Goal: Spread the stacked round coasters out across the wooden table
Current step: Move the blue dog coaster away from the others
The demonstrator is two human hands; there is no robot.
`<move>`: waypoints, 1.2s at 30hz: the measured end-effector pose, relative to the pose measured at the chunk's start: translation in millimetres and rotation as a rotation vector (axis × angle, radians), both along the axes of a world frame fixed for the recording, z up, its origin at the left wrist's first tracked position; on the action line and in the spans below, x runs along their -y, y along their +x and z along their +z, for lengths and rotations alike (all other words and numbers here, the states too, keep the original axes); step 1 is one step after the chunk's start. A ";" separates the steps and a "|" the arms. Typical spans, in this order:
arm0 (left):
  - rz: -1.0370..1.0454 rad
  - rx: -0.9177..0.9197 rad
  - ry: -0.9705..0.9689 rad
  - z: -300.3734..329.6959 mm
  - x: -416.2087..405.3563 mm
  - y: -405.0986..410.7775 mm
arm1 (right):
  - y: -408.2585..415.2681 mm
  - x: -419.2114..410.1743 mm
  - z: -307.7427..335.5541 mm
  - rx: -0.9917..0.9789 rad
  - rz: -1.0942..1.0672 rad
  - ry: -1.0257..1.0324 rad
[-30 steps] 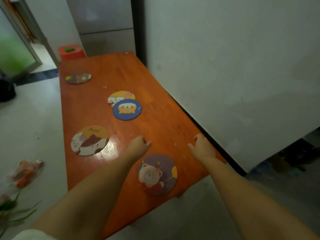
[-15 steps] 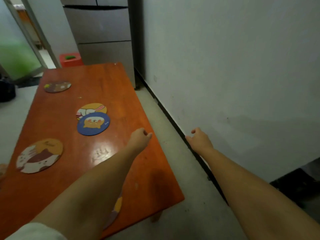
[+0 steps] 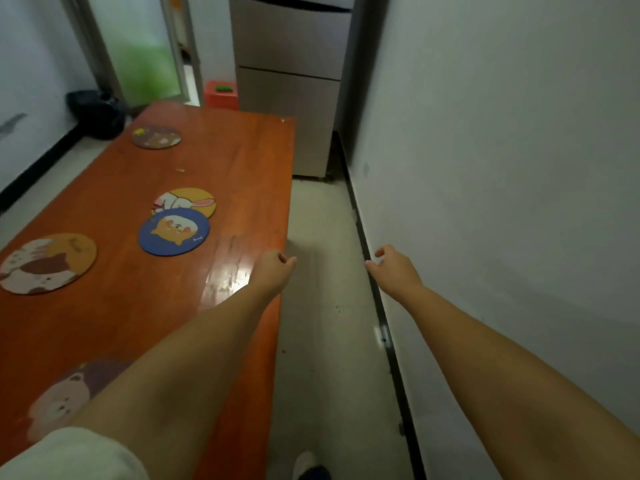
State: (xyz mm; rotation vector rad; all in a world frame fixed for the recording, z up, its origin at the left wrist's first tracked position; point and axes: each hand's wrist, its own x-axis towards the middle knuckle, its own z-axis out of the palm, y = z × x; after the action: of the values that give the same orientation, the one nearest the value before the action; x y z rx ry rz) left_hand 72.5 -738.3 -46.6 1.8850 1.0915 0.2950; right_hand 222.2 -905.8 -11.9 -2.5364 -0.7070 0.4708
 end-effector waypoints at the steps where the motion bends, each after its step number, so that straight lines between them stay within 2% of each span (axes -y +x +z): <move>1: 0.027 0.005 -0.014 -0.7 -5.1 9.0 | 12.0 -10.7 0.2 0.001 0.015 0.004; 7: 0.133 0.026 -0.093 12.4 -41.5 50.7 | 72.6 -77.4 8.5 -0.031 0.110 -0.017; 13: 0.309 -0.054 -0.085 8.4 -95.5 46.9 | 102.9 -169.3 1.0 -0.035 0.298 -0.022; 18: 0.606 -0.105 -0.091 -5.9 -132.4 29.1 | 110.6 -263.9 -12.2 -0.037 0.595 -0.045; 23: 0.835 -0.124 -0.137 -15.9 -148.0 13.5 | 95.7 -340.3 -25.2 -0.042 0.837 -0.087; 29: 1.080 -0.176 -0.200 -42.9 -178.0 -26.5 | 40.0 -424.9 -50.5 -0.027 1.143 -0.217; 32: 1.232 -0.195 -0.228 -54.6 -200.8 -47.7 | 12.6 -462.7 -65.7 -0.016 1.217 -0.256; 36: 1.301 -0.198 -0.325 -68.0 -226.2 -59.8 | -14.2 -498.3 -83.4 -0.061 1.257 -0.314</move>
State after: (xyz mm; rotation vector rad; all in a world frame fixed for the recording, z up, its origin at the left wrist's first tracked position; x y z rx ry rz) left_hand 12.7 -512.1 -114.6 0.7009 2.2307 0.5947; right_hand 208.0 -407.5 -95.3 -1.9832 -2.3062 1.0844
